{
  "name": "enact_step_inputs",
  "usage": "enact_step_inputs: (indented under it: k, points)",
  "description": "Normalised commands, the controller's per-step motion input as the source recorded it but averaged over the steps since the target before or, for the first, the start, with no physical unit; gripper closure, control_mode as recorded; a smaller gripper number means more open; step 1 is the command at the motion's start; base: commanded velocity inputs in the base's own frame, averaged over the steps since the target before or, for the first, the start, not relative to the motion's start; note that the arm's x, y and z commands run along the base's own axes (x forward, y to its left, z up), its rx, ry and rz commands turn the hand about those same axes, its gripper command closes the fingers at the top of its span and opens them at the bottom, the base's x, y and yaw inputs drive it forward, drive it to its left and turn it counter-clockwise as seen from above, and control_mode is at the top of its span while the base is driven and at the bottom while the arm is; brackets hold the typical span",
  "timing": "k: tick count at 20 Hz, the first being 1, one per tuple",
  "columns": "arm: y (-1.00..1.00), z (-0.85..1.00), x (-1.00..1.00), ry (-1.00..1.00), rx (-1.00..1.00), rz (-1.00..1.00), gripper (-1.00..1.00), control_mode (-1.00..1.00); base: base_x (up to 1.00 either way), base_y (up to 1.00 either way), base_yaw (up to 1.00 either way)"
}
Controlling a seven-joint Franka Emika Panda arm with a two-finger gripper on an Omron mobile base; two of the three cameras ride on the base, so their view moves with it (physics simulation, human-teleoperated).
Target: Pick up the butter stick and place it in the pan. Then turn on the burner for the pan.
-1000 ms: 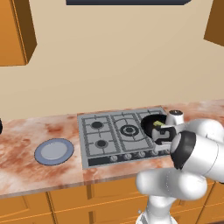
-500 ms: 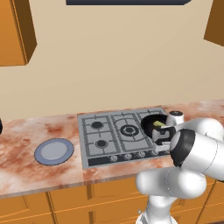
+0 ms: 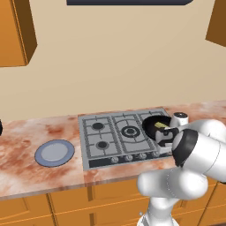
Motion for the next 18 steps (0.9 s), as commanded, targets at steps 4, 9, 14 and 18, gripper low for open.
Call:
enact_step_inputs:
  k: [4, 9, 14, 18]
  points:
    - [0.01, -0.22, -0.03, 0.00, -0.02, 0.14, 1.00, -1.00, 0.00, 0.00, 0.00]
    - [0.00, -0.20, -0.06, 0.00, -0.01, 0.15, 1.00, -1.00, 0.00, 0.00, 0.00]
    - [0.01, -0.14, -0.03, -0.01, 0.00, 0.15, 1.00, -1.00, 0.00, 0.00, 0.00]
    - [0.04, -0.16, 0.00, -0.01, 0.00, 0.15, 1.00, -1.00, 0.00, 0.00, 0.00]
